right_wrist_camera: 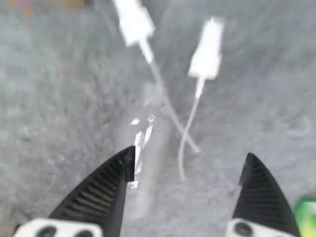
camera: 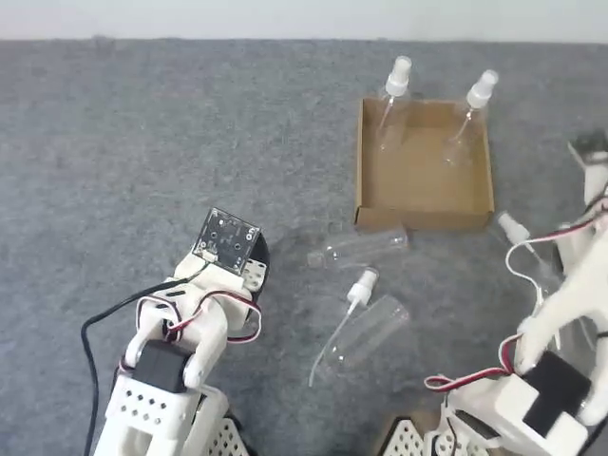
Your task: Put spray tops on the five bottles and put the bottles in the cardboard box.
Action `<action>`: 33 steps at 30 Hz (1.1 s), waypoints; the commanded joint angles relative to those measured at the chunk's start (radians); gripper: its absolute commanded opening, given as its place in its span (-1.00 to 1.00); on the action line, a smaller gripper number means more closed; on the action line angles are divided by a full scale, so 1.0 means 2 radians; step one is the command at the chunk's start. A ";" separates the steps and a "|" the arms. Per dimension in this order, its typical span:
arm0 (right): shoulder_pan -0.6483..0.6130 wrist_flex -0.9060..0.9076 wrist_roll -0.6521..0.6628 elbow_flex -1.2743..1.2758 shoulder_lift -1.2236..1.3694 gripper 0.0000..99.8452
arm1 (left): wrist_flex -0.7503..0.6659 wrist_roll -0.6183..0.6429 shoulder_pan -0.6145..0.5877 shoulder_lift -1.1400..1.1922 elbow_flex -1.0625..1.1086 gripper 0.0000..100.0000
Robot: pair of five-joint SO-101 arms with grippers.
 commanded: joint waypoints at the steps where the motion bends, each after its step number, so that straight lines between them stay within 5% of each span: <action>1: -0.019 -0.005 -0.039 -0.063 0.009 -0.53 | -0.012 -0.002 0.002 0.006 -0.020 -0.91; 5: -0.037 -0.050 -0.051 -0.084 0.069 -0.72 | -0.012 -0.002 0.002 0.006 -0.020 -0.91; 20: -0.018 -0.095 -0.074 -0.281 0.343 -0.72 | -0.019 -0.002 0.002 0.005 -0.012 -0.91; 27: -0.016 -0.094 -0.074 -0.308 0.403 -0.74 | -0.019 -0.002 0.002 0.005 -0.012 -0.91; 33: 0.001 -0.083 -0.076 -0.338 0.403 -0.95 | -0.019 -0.002 0.002 0.004 -0.012 -0.91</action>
